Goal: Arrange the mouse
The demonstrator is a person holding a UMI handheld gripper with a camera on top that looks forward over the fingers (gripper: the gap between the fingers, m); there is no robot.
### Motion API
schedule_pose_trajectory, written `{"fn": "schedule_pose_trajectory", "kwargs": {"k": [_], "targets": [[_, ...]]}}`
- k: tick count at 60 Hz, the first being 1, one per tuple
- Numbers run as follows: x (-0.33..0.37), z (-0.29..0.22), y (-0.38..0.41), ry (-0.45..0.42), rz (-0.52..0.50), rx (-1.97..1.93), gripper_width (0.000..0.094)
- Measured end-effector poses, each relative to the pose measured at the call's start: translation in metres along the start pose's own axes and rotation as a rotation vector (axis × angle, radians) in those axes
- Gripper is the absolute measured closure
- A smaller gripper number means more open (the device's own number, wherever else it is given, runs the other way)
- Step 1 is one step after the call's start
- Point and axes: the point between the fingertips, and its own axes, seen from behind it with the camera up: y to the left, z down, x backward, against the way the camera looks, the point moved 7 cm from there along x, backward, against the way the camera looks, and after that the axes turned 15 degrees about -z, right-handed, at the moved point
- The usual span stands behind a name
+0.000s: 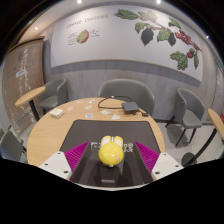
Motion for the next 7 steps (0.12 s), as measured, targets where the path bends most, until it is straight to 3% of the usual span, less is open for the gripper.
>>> {"fn": "schedule_pose_trajectory", "kwargs": {"k": [7], "targets": [[0.039, 0.006, 0.013, -0.114, -0.062, 0.003, 0.0074]]}}
